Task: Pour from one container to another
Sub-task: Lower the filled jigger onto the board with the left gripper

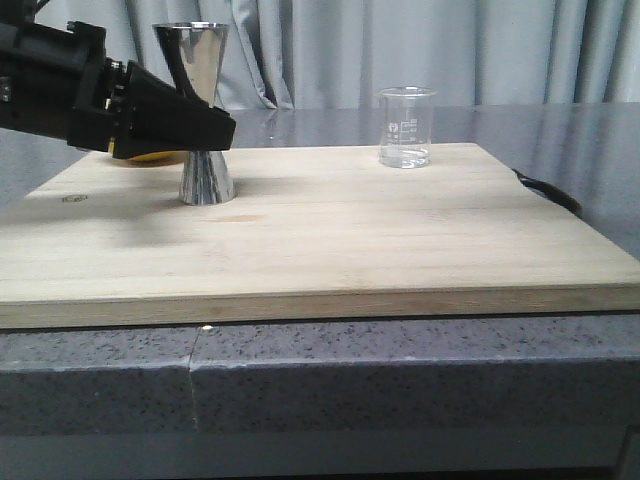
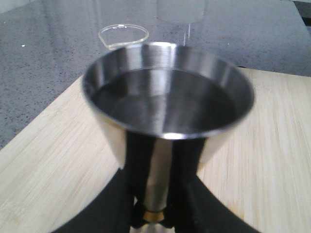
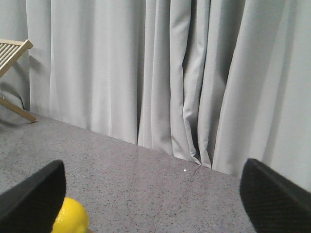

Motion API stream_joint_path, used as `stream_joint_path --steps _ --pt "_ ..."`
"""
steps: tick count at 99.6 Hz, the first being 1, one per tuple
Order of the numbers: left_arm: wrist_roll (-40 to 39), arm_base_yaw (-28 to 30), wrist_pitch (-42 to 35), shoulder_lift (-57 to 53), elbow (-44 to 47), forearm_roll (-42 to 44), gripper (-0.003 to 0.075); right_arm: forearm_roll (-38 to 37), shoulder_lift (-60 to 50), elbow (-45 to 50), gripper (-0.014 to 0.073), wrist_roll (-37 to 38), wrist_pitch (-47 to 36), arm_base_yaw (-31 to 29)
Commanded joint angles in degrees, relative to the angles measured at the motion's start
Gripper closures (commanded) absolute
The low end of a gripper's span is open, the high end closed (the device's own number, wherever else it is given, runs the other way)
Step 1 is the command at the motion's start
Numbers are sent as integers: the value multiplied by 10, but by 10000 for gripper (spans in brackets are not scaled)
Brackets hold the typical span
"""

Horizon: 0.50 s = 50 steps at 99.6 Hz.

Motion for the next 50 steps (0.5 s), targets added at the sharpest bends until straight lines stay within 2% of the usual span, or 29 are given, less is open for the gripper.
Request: stream_joint_path --steps 1,21,50 --pt "-4 1 30 -24 -17 -29 731 -8 -19 -15 -66 -3 -47 0" --pt "-8 1 30 -24 -17 -29 629 -8 -19 -15 -66 -3 -48 0" --pt "-8 1 34 -24 -17 -29 611 -8 -19 -15 -66 -3 -48 0"
